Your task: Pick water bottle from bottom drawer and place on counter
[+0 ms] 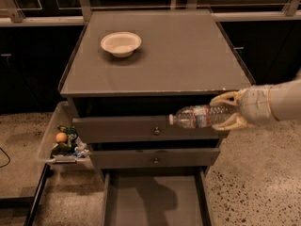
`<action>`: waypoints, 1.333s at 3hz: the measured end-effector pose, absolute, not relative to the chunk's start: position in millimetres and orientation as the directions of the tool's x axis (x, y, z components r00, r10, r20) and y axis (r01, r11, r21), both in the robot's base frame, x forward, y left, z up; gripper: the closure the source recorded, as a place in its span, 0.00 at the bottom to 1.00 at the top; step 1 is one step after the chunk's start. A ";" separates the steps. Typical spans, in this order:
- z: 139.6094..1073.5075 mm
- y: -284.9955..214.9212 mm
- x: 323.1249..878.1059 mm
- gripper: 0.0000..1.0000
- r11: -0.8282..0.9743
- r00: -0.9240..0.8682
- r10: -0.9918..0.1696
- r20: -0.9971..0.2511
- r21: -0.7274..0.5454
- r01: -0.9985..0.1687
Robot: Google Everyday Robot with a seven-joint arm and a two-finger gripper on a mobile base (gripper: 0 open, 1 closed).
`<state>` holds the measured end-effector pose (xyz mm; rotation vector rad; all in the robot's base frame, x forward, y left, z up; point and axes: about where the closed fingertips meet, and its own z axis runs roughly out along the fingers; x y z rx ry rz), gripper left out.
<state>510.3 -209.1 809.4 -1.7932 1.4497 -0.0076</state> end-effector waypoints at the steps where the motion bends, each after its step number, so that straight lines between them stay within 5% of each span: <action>1: 880.2 -214.3 530.2 1.00 -0.005 0.350 -0.841 -0.413 -0.641 -0.768; 4: 885.5 -228.4 566.5 1.00 0.050 0.330 -0.840 -0.430 -0.667 -0.744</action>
Offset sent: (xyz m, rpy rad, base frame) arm 0.0139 -0.0042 0.0513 -0.0228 -0.0529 -0.0210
